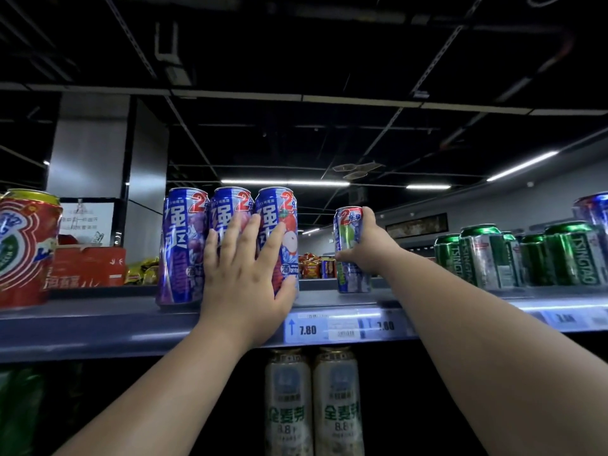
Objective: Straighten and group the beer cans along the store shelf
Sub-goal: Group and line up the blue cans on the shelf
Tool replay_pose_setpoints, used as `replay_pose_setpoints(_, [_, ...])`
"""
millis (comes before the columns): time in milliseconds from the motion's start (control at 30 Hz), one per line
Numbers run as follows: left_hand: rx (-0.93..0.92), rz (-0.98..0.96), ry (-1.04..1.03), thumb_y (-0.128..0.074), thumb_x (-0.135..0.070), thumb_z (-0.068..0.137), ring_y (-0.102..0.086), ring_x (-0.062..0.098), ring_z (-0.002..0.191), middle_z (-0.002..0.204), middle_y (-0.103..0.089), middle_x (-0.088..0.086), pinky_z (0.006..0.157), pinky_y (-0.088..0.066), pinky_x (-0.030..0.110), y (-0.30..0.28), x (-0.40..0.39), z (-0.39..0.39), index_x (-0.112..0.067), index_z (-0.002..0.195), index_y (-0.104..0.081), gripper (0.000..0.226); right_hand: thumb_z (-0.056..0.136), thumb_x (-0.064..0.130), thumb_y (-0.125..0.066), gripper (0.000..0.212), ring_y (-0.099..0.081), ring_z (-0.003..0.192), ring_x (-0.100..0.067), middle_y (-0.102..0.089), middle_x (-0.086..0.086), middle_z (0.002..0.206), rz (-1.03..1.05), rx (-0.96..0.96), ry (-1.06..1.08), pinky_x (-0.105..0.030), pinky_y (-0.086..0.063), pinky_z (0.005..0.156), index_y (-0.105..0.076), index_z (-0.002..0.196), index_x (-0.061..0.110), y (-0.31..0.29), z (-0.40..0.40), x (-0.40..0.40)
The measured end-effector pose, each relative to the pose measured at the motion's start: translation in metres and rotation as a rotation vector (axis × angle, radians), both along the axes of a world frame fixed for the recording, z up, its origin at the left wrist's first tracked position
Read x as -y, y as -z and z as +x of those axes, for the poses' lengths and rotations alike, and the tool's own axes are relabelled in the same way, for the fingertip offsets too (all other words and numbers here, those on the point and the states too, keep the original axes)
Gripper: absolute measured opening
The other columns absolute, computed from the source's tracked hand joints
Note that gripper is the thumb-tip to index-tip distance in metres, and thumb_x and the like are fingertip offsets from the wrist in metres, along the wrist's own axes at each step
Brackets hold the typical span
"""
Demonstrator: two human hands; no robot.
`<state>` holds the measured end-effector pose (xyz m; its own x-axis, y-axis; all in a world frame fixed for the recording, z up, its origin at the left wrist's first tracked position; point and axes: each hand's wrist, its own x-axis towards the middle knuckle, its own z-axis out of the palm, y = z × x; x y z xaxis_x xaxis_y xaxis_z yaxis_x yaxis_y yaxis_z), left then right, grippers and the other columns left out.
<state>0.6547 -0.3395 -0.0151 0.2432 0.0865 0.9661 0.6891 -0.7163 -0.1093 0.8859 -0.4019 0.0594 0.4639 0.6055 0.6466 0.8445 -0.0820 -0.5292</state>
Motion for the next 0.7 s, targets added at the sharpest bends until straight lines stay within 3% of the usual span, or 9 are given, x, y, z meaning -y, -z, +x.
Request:
replay_pose_setpoints(200, [0.001, -0.001, 0.001, -0.039, -0.058, 0.084, -0.006, 0.029, 0.15, 0.16, -0.026, 0.011, 0.119, -0.002, 0.055, 0.0, 0.0, -0.001, -0.03, 0.152, -0.023, 0.076, 0.076, 0.017, -0.089, 0.102, -0.071, 0.1, -0.024, -0.066, -0.004, 0.121, 0.08, -0.122, -0.326, -0.046, -0.061, 0.084, -0.021, 0.148, 0.038, 0.001, 0.001, 0.016])
replay_pose_setpoints(367, [0.009, 0.002, 0.01, -0.04, -0.058, 0.084, -0.006, 0.029, 0.15, 0.16, -0.027, 0.011, 0.119, -0.002, 0.055, 0.0, 0.0, -0.002, -0.03, 0.152, -0.024, 0.076, 0.079, 0.0, -0.082, 0.09, -0.076, 0.086, -0.02, -0.068, -0.014, 0.112, 0.11, -0.247, -0.597, -0.035, -0.061, 0.062, -0.032, 0.142, 0.041, 0.004, -0.01, 0.033])
replay_pose_setpoints(500, [0.009, 0.011, 0.009, -0.042, -0.057, 0.083, -0.008, 0.03, 0.15, 0.159, -0.029, 0.012, 0.119, -0.004, 0.056, 0.001, 0.001, -0.002, -0.029, 0.152, -0.026, 0.076, 0.082, -0.009, -0.073, 0.085, -0.074, 0.094, -0.034, -0.068, -0.023, 0.116, 0.113, -0.349, -0.767, -0.042, -0.06, 0.068, -0.038, 0.145, 0.036, 0.005, -0.021, 0.041])
replay_pose_setpoints(600, [0.009, 0.012, 0.009, -0.042, -0.056, 0.083, -0.007, 0.029, 0.15, 0.159, -0.028, 0.011, 0.119, -0.003, 0.056, 0.001, 0.001, -0.002, -0.029, 0.152, -0.024, 0.076, 0.073, 0.002, -0.07, 0.074, -0.074, 0.088, -0.028, -0.072, -0.014, 0.107, 0.115, -0.396, -0.807, -0.04, -0.059, 0.066, -0.046, 0.137, 0.032, 0.011, -0.032, 0.037])
replay_pose_setpoints(700, [0.005, 0.005, 0.004, -0.041, -0.057, 0.083, -0.005, 0.029, 0.151, 0.16, -0.025, 0.011, 0.119, -0.003, 0.056, 0.001, 0.002, -0.003, -0.029, 0.153, -0.022, 0.077, 0.069, 0.007, -0.077, 0.078, -0.073, 0.101, -0.027, -0.071, -0.011, 0.117, 0.097, -0.38, -0.783, -0.045, -0.061, 0.08, -0.043, 0.137, 0.026, 0.02, -0.043, 0.029])
